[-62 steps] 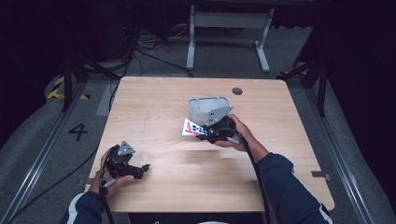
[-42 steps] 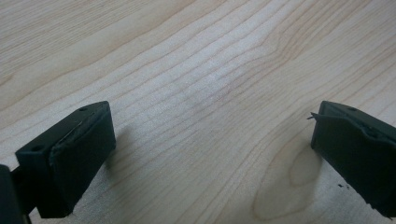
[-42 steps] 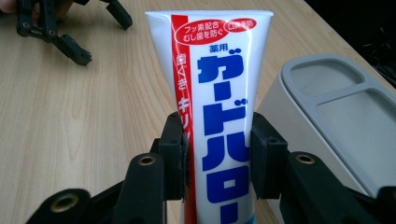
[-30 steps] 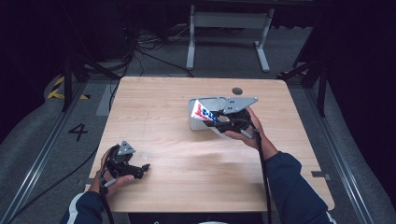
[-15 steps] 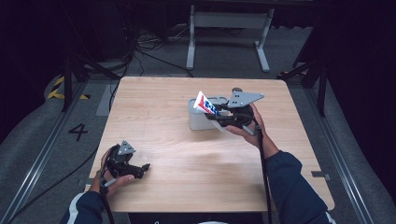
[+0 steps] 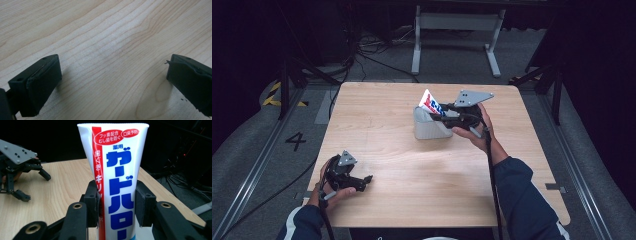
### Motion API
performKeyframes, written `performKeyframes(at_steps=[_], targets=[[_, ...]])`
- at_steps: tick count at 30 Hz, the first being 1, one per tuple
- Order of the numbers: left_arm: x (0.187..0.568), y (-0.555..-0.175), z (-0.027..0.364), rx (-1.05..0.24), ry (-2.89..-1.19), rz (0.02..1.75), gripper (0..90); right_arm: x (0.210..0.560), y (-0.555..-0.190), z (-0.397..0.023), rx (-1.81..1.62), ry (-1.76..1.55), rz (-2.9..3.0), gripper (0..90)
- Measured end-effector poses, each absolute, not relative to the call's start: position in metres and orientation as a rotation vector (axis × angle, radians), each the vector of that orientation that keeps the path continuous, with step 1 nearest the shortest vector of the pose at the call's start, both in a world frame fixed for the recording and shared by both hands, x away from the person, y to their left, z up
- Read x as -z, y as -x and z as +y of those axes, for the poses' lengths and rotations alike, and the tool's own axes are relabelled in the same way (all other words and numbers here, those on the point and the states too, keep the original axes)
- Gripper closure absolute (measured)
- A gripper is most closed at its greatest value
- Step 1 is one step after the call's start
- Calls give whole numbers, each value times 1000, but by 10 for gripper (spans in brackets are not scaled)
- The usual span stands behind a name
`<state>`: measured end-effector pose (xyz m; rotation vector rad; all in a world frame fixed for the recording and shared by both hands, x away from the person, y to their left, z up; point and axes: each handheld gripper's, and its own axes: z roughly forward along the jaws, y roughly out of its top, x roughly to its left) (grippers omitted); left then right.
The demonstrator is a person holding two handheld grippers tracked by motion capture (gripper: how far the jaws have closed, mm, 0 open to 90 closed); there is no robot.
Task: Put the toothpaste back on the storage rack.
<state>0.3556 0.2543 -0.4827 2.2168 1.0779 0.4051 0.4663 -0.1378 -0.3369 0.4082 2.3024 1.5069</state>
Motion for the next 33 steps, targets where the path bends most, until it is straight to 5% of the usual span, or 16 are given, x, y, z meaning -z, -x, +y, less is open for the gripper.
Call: performKeyframes(at_steps=[33], targets=[[483, -355, 254, -409, -2208, 1083, 2, 326, -501, -124, -1514, -495, 2213, 613]])
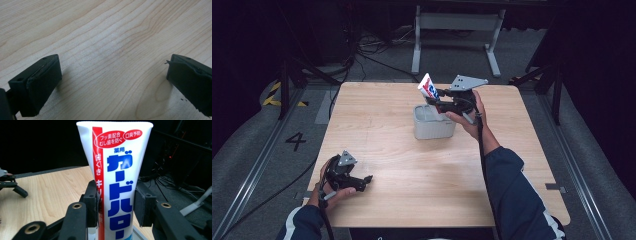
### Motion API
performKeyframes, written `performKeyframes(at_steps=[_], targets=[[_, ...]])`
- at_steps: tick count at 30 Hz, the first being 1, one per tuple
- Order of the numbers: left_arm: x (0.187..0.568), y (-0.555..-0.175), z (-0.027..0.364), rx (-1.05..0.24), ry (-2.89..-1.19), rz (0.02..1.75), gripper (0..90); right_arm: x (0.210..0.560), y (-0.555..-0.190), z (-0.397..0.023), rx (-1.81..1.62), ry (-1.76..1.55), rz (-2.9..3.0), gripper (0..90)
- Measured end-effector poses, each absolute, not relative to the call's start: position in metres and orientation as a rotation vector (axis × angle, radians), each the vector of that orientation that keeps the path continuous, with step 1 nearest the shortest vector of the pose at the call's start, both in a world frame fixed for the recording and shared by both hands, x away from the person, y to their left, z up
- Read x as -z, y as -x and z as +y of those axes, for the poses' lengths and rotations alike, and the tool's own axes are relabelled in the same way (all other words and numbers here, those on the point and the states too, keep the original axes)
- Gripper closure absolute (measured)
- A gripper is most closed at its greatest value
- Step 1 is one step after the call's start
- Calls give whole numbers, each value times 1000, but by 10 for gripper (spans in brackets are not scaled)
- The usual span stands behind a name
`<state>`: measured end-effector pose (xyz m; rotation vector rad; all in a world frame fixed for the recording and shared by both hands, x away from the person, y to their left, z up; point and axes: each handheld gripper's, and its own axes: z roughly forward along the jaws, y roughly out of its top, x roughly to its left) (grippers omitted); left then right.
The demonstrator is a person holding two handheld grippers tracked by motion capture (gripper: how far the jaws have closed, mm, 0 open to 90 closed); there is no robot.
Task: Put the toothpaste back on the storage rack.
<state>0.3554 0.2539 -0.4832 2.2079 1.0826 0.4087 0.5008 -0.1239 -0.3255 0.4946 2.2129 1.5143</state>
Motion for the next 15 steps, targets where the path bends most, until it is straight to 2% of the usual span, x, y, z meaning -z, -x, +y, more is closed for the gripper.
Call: performKeyframes(at_steps=[15], targets=[[483, -355, 254, -410, -2207, 1082, 2, 332, -517, -124, -1499, -558, 2194, 609]])
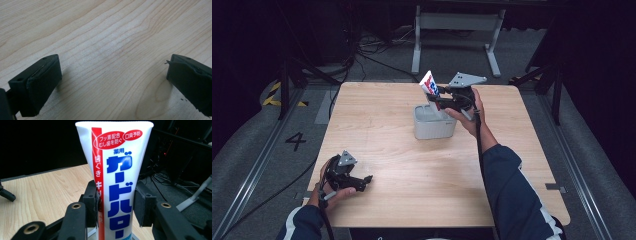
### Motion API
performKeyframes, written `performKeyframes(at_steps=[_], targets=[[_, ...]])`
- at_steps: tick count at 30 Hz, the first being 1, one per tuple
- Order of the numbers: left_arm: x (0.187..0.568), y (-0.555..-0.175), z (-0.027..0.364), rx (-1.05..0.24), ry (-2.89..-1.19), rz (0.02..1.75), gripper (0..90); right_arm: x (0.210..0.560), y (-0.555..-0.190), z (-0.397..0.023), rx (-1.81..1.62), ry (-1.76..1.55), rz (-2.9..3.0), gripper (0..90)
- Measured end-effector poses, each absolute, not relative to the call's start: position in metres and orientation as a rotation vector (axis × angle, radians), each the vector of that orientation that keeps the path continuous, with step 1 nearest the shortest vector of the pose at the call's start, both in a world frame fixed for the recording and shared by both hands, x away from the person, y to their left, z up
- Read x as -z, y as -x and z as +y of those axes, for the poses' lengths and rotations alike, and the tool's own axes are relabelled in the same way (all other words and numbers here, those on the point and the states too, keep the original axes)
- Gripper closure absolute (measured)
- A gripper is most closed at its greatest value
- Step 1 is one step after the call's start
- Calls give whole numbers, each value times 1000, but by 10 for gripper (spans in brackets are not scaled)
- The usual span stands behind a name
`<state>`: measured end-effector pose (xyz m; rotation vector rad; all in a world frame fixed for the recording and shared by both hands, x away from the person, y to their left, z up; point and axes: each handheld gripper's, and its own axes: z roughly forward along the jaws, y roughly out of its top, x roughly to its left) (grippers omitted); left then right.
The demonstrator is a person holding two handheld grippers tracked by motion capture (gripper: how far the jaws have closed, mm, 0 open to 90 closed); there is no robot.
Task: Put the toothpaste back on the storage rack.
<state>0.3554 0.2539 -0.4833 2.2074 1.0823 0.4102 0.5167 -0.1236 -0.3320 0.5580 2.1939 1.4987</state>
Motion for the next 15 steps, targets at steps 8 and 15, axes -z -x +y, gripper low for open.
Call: performKeyframes(at_steps=[8, 15], targets=[[483, -355, 254, -409, -2206, 1083, 1, 338, -523, -122, -1482, -581, 2198, 608], [483, -355, 254, -410, -2208, 1081, 1, 345, -528, -125, -1473, -613, 2203, 607]])
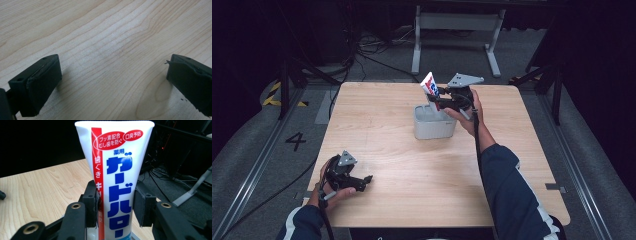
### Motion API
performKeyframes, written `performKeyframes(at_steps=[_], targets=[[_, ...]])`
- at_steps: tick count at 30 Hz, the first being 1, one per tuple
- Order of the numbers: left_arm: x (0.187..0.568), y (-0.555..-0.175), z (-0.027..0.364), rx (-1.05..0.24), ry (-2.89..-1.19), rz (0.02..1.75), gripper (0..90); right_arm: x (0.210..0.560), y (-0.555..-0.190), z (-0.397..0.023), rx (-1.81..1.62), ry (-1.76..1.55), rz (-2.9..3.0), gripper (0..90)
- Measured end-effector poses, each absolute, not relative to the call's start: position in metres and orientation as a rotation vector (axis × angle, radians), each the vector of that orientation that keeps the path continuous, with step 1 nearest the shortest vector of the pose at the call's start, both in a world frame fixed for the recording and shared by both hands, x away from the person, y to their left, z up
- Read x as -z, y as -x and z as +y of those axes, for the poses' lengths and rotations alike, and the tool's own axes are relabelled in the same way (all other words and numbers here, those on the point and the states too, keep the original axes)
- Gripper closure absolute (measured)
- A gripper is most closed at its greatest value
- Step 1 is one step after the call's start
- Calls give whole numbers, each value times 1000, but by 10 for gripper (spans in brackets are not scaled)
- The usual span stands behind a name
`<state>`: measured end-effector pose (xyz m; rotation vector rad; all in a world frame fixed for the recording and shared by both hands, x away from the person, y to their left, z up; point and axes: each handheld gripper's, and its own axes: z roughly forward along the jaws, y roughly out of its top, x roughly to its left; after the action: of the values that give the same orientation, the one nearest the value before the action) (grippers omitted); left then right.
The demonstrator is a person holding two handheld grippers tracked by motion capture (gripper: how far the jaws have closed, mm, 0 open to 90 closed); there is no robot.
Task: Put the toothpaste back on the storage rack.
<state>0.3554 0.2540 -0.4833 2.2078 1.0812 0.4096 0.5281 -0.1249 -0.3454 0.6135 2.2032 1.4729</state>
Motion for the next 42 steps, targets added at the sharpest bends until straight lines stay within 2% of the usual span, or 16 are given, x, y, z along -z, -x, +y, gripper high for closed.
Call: performKeyframes(at_steps=[42], targets=[[483, -355, 254, -409, -2211, 1080, 1, 386, -520, -145, -1383, -629, 2316, 590]])
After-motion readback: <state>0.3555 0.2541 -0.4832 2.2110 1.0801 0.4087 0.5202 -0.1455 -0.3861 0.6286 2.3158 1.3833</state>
